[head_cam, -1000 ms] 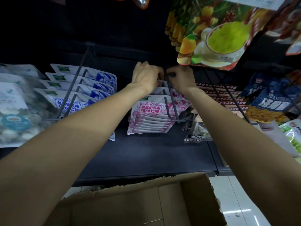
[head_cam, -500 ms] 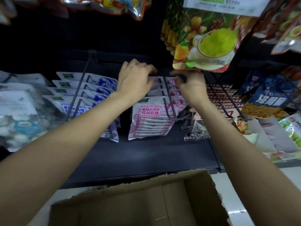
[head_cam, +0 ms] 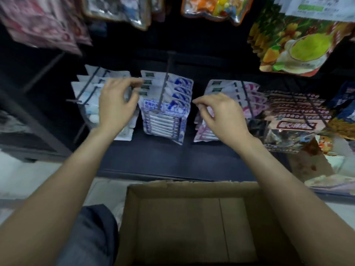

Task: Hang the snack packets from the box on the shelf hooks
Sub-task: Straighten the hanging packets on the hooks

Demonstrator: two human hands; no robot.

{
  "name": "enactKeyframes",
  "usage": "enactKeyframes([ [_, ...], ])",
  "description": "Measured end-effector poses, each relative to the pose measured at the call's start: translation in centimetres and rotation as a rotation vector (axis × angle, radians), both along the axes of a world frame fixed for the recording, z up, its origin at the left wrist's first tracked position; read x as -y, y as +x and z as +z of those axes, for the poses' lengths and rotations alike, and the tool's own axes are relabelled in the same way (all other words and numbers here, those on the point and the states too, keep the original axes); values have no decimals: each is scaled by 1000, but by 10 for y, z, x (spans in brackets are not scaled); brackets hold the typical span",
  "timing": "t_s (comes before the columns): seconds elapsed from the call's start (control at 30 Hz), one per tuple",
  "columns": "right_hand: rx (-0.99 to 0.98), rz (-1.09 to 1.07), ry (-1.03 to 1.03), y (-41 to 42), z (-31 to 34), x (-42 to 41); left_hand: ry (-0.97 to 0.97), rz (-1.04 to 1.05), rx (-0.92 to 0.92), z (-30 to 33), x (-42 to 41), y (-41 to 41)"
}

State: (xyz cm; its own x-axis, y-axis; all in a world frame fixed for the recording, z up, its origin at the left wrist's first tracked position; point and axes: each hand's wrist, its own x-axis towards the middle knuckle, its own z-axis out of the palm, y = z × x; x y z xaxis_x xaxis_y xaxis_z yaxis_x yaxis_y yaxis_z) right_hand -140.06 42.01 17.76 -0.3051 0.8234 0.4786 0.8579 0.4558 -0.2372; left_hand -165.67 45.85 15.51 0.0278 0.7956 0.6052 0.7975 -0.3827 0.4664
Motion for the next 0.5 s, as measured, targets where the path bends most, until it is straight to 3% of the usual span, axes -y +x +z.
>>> enactKeyframes([
  [0.13, 21, -41, -65, -44, -19, -33, -149, 31, -77, -20, -18, -8],
  [0.27, 41, -141, -146, -77, -28, -70, -203, -79, -245, -36, -45, 8],
  [0.4, 39, -229, -229, -85, -38, -98, -233, -75, -278, -43, -61, 19],
  [0.5, -11, -209, -271, -86, -43, -102, -218, -81, -205, -45, -66, 24],
])
